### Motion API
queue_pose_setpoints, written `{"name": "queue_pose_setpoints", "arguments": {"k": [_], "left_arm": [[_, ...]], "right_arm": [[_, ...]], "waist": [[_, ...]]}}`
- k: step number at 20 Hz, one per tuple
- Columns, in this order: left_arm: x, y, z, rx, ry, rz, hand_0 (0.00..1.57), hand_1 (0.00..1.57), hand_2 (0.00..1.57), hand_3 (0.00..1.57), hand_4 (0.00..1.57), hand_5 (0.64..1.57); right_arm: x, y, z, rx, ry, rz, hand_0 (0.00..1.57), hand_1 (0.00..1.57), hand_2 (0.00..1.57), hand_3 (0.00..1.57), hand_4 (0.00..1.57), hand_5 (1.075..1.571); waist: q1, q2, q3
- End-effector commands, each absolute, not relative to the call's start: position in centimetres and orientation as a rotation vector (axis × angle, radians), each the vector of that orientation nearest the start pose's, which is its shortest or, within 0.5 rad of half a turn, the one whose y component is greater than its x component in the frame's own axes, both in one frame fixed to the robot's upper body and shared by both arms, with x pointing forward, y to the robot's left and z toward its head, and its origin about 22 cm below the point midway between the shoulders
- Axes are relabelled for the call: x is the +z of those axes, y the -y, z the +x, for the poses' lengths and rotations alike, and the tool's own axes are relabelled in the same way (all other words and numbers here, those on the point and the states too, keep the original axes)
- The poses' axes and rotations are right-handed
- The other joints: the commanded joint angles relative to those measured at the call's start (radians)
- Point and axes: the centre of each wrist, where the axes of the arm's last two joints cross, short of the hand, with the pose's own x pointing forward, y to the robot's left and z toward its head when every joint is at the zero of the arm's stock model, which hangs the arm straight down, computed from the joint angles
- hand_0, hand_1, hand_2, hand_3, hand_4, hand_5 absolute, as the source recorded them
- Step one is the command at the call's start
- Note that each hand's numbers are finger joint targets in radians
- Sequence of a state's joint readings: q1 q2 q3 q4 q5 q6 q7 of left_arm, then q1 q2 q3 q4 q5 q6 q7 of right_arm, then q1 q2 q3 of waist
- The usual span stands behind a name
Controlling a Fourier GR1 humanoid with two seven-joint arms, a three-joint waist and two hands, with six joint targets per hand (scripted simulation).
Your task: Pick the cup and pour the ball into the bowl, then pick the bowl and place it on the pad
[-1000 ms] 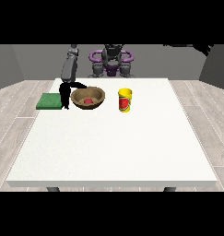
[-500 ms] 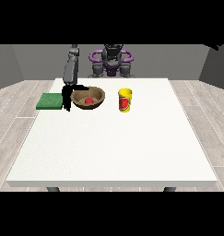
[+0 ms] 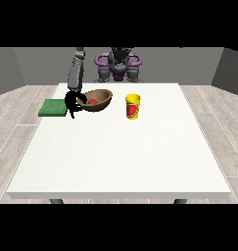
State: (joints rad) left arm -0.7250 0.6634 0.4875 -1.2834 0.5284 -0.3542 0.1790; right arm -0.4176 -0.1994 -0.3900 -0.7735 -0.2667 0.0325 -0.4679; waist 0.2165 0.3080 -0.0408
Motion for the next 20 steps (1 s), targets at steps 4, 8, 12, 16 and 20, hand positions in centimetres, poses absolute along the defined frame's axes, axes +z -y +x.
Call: {"name": "queue_pose_setpoints", "arguments": {"k": [4,8,12,16,20], "left_arm": [[26.6,-43.4,33.4,-0.034,2.038,-0.064,0.0,0.0,0.0,0.0,0.68,1.57],[23.7,-45.6,33.1,-0.01,1.953,-0.023,0.0,0.0,0.0,0.0,0.73,1.569],[21.6,-48.6,32.0,0.092,1.885,0.036,0.0,0.0,0.0,0.0,0.72,1.569],[22.5,-48.2,32.1,0.072,1.95,0.034,0.0,0.0,0.0,0.0,0.71,1.567],[22.8,-48.8,31.5,0.08,1.954,0.038,0.0,0.0,0.0,0.0,0.71,1.566]], "right_arm": [[-4.9,33.0,32.4,-0.396,1.455,-0.177,1.57,1.57,1.57,1.57,1.07,1.487],[-1.9,34.8,33.2,-0.313,1.369,-0.241,1.57,1.57,1.57,1.57,1.05,1.533],[1.8,34.3,35.4,-0.287,1.288,-0.184,1.57,1.57,1.57,1.57,1.03,1.534],[6.9,38.8,36.7,-0.228,1.368,-0.274,1.57,1.57,1.57,1.57,0.99,1.553],[6.9,41.2,35.8,-0.193,1.37,-0.343,1.57,1.57,1.57,1.57,0.98,1.57]], "waist": [[-0.006,-0.006,0.0379],[-0.053,-0.097,0.0377],[-0.126,-0.179,0.0388],[-0.122,-0.102,0.0406],[-0.122,-0.087,0.0412]]}}
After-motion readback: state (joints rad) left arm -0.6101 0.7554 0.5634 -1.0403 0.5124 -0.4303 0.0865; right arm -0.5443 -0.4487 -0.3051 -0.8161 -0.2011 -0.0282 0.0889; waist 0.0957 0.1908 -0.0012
